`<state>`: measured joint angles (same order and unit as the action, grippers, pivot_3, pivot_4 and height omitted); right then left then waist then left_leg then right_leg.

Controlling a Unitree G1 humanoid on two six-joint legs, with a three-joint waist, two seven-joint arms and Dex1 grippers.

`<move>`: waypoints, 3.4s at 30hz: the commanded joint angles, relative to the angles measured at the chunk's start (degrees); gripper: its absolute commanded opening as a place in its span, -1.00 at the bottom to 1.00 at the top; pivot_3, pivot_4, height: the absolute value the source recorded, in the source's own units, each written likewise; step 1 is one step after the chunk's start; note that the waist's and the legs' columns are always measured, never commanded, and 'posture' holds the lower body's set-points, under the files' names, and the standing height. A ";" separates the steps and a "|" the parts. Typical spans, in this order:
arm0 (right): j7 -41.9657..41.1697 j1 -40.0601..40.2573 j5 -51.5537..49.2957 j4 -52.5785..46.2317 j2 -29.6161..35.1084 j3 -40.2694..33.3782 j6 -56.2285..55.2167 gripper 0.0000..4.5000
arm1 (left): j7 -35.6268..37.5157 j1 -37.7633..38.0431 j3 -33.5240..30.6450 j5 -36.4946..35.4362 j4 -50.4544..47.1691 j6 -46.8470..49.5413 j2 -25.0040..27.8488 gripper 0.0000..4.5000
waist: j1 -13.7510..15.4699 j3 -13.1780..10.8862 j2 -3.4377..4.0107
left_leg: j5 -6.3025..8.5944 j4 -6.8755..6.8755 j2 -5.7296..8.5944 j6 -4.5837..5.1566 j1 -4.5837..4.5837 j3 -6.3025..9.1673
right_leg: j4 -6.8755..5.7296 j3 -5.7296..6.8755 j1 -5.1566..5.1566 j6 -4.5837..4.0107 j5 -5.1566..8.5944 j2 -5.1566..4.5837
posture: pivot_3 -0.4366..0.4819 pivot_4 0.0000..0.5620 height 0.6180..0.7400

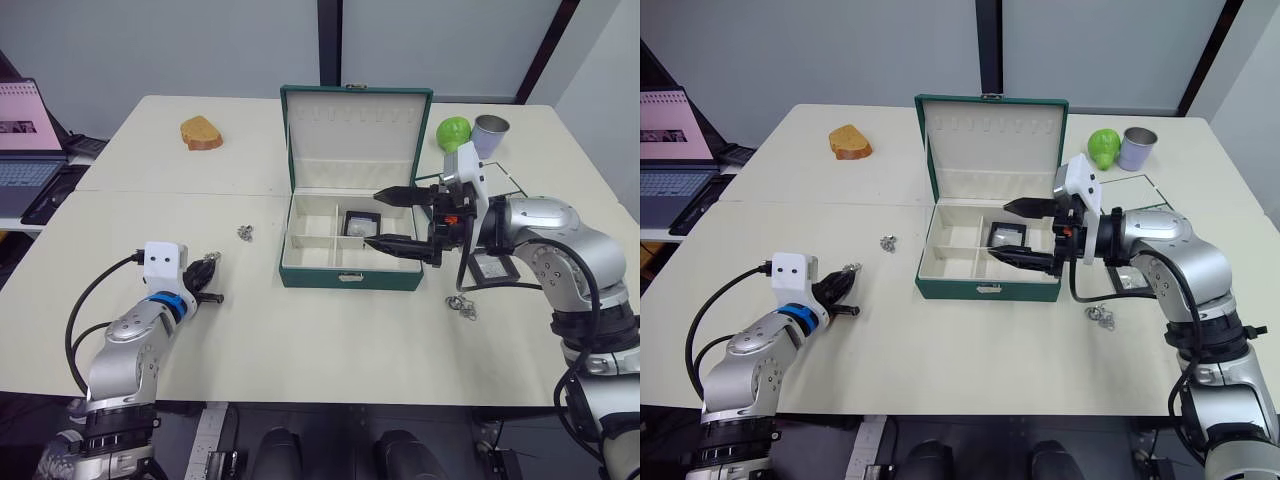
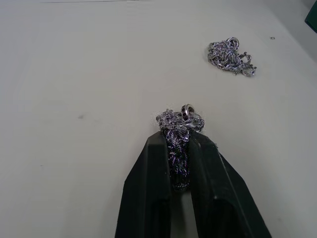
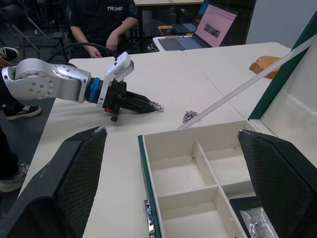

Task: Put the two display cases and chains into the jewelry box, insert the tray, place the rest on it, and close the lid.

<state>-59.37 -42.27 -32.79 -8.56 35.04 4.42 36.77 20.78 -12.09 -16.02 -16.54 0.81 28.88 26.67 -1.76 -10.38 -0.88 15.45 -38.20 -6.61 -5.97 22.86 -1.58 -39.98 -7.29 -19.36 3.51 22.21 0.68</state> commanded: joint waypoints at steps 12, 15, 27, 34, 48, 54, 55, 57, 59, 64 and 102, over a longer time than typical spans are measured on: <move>-0.15 -1.18 -1.37 -1.30 -0.02 -2.45 -0.18 1.00 | 0.54 0.61 0.35 -0.48 -0.85 1.61 0.22 -0.92 | 0.03 0.00 0.00 | 0.00 0.01 0.00 0.00 0.00 0.00 | 0.01 0.00 0.00 0.00 0.00 0.00 | -0.05 -0.47 1.00; -0.24 -1.89 -2.21 -1.73 0.04 -3.13 0.40 1.00 | 0.44 1.98 -0.66 -1.46 -5.54 3.50 0.96 -0.92 | -0.03 0.00 0.00 | 0.00 0.01 0.00 0.00 0.01 0.00 | 0.02 0.00 0.00 0.00 0.00 0.00 | -0.05 -0.47 1.00; -0.44 -1.16 -6.26 -3.19 2.59 -7.18 3.40 1.00 | 10.51 1.28 -6.81 -13.13 -24.13 15.08 14.23 -0.92 | -0.08 -0.09 -0.14 | 0.00 0.11 -0.02 -0.01 0.03 -0.02 | 0.08 -0.03 -0.05 0.00 0.00 0.01 | -0.05 -0.47 1.00; 1.13 0.23 -5.33 -2.62 3.26 -9.29 1.57 1.00 | 15.86 -9.36 -3.75 -19.70 -24.27 19.35 20.20 -0.92 | 0.05 -0.14 -0.20 | 0.00 0.11 0.01 -0.01 0.06 -0.02 | 0.10 -0.02 -0.07 0.00 0.00 0.01 | -0.05 -0.47 1.00; 7.03 4.43 -5.10 -6.80 5.00 -12.88 1.58 1.00 | -5.78 -29.11 11.50 -12.46 -18.92 24.26 -1.67 -0.92 | -0.17 -0.14 -0.22 | 0.00 0.10 0.02 0.00 0.14 -0.02 | 0.13 -0.09 -0.09 0.00 0.00 0.05 | -0.05 -0.47 1.00; 6.91 4.33 -5.41 -6.80 6.52 -12.76 2.33 1.00 | -12.54 -29.61 13.69 -6.73 -16.26 22.01 -9.22 -0.92 | -0.06 -0.14 -0.22 | 0.00 0.08 0.04 0.00 0.17 -0.03 | 0.14 -0.10 -0.09 0.00 0.00 0.03 | -0.05 -0.47 1.00; 6.73 4.05 -5.32 -6.55 6.66 -12.64 2.34 1.00 | -13.09 -29.46 13.83 -6.28 -16.07 22.00 -10.11 -0.92 | -0.06 -0.14 -0.22 | 0.00 0.08 0.04 0.00 0.17 -0.03 | 0.14 -0.10 -0.09 0.00 0.00 0.03 | -0.05 -0.47 1.00; 6.34 3.09 -5.20 -5.82 6.90 -12.43 2.36 1.00 | -13.80 -28.57 14.87 -5.39 -15.92 22.03 -11.75 -0.92 | -0.06 -0.14 -0.22 | 0.00 0.09 0.04 0.00 0.17 -0.03 | 0.14 -0.10 -0.08 0.00 0.00 0.03 | -0.05 -0.47 1.00; 6.17 2.56 -5.18 -5.38 6.98 -12.27 2.35 1.00 | -14.23 -28.05 15.52 -4.38 -15.67 21.98 -12.62 -0.92 | -0.07 -0.14 -0.22 | 0.00 0.09 0.05 0.00 0.17 -0.04 | 0.14 -0.11 -0.08 0.00 0.00 0.03 | -0.05 -0.47 1.00; 5.81 1.61 -4.94 -4.51 6.83 -11.72 2.14 1.00 | -15.96 -28.11 16.70 -0.91 -13.31 21.87 -13.71 -0.92 | -0.05 -0.14 -0.22 | 0.00 0.09 0.05 0.00 0.17 -0.03 | 0.14 -0.10 -0.08 0.00 0.00 0.03 | -0.05 -0.47 1.00; 6.24 1.87 -5.33 -5.31 6.90 -12.04 3.31 1.00 | -14.82 -27.90 16.26 3.75 -6.80 20.04 -18.28 0.17 | 0.05 -0.14 -0.22 | 0.00 0.10 0.05 0.00 0.17 -0.04 | 0.14 -0.09 -0.08 0.00 0.00 0.02 | -0.05 -0.47 1.00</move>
<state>-53.36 -39.52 -37.24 -11.90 41.46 -6.39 40.43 5.71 -39.76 0.19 -13.15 -4.15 50.03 8.66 -1.71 -10.52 -1.10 15.45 -38.10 -6.56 -5.98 23.03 -1.62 -39.84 -7.38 -19.44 3.51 22.21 0.70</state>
